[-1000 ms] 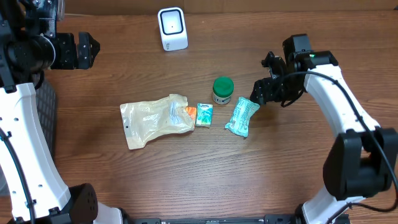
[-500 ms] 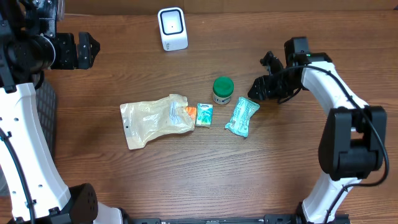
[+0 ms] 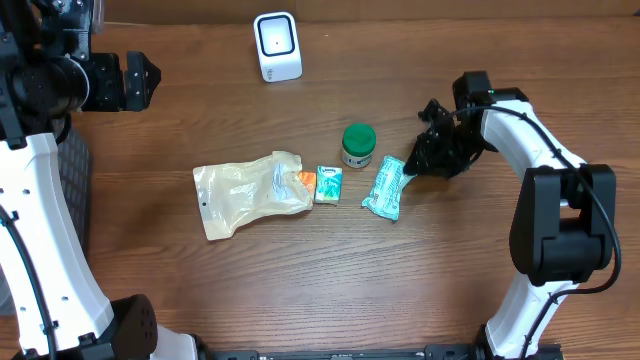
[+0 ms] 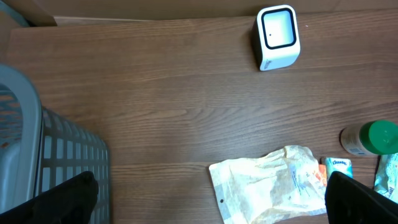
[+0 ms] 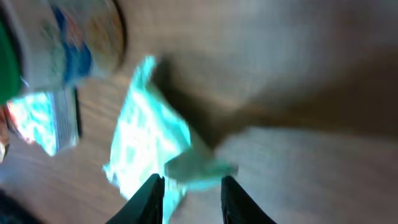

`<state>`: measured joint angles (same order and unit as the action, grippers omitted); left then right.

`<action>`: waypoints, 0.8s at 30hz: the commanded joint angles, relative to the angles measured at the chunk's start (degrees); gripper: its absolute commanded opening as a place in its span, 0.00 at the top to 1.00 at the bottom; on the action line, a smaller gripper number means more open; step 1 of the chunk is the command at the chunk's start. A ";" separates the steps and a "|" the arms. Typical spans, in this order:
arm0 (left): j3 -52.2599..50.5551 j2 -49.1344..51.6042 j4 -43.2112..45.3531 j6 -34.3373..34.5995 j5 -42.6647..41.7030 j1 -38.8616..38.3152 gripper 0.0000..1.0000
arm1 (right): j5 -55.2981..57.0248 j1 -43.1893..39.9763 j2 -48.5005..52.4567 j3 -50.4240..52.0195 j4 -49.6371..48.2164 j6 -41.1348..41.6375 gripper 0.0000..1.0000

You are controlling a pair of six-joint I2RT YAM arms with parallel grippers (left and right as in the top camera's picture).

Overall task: Scan the item barcode
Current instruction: 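Move the right gripper over the mint-green wipes pack, then lower the right gripper and close it on the green wipes pack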

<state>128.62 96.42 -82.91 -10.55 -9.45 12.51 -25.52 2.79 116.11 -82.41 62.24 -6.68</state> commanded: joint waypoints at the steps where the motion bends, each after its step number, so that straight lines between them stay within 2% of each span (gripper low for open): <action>1: 0.02 -0.42 0.09 -0.81 -0.66 0.07 0.00 | -0.72 0.35 -0.26 0.61 3.50 2.25 0.72; 8: 0.02 -0.42 0.09 -0.81 -0.68 0.07 0.00 | 0.26 1.42 -0.33 0.59 11.54 2.19 0.72; 13: 0.02 -0.42 0.09 -0.81 -0.66 0.07 0.00 | 2.45 1.42 -0.48 -1.07 5.55 3.32 0.76; 19: 0.02 -0.42 0.09 -0.83 -0.66 0.11 0.00 | 4.46 1.31 -0.48 -3.67 -6.19 10.10 0.96; 24: 0.02 -0.42 0.09 -0.83 -0.66 0.11 0.00 | 5.49 2.62 -0.31 -3.15 -11.98 11.41 0.96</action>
<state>128.62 96.42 -82.89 -10.52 -9.43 12.51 -21.41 4.29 116.11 -84.64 51.83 2.59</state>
